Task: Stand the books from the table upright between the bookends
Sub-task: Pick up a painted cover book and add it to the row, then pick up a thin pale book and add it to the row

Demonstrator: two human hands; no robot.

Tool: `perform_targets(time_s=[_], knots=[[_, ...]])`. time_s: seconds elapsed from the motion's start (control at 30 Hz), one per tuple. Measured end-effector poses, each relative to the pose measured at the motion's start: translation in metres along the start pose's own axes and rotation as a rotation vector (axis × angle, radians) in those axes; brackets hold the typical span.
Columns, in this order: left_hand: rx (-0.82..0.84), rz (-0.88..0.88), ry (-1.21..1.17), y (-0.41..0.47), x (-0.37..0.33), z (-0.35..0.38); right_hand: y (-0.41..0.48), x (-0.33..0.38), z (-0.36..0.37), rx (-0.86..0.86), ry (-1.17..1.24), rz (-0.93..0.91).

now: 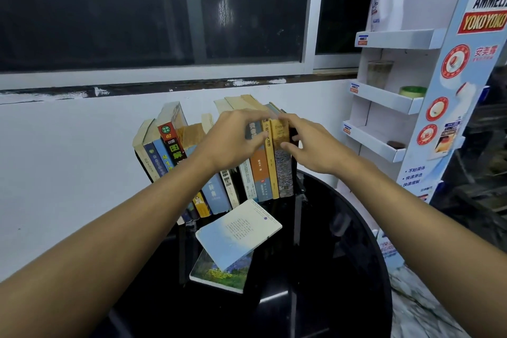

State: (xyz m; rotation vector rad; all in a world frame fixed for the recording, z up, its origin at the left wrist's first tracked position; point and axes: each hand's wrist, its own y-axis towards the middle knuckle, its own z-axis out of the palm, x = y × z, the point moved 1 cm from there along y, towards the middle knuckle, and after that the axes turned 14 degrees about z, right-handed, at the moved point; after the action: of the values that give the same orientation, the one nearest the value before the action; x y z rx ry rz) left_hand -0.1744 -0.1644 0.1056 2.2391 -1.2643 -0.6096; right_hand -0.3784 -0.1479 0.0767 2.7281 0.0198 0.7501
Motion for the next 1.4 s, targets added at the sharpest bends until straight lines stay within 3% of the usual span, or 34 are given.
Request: perform_targets(time_s=[0.2, 0.47, 0.67, 0.9, 1.4], knots=[[0.116, -0.032, -0.064, -0.056, -0.002, 0.008, -0.043, 0.01, 0.0, -0.146, -0.092, 0.026], [0.461, -0.252, -0.126, -0.121, 0.033, 0.029, -0.099, -0.003, 0.068, 0.109, -0.002, 0.207], [0.607, -0.395, -0.137, -0.149, 0.048, 0.041, -0.111, -0.011, 0.096, 0.145, -0.034, 0.389], [0.518, -0.435, -0.204, -0.157, 0.047, 0.048, -0.109, -0.004, 0.104, 0.206, 0.005, 0.464], [0.45, -0.506, -0.263, -0.164, 0.035, 0.05, -0.086, 0.003, 0.107, 0.062, 0.326, 0.556]])
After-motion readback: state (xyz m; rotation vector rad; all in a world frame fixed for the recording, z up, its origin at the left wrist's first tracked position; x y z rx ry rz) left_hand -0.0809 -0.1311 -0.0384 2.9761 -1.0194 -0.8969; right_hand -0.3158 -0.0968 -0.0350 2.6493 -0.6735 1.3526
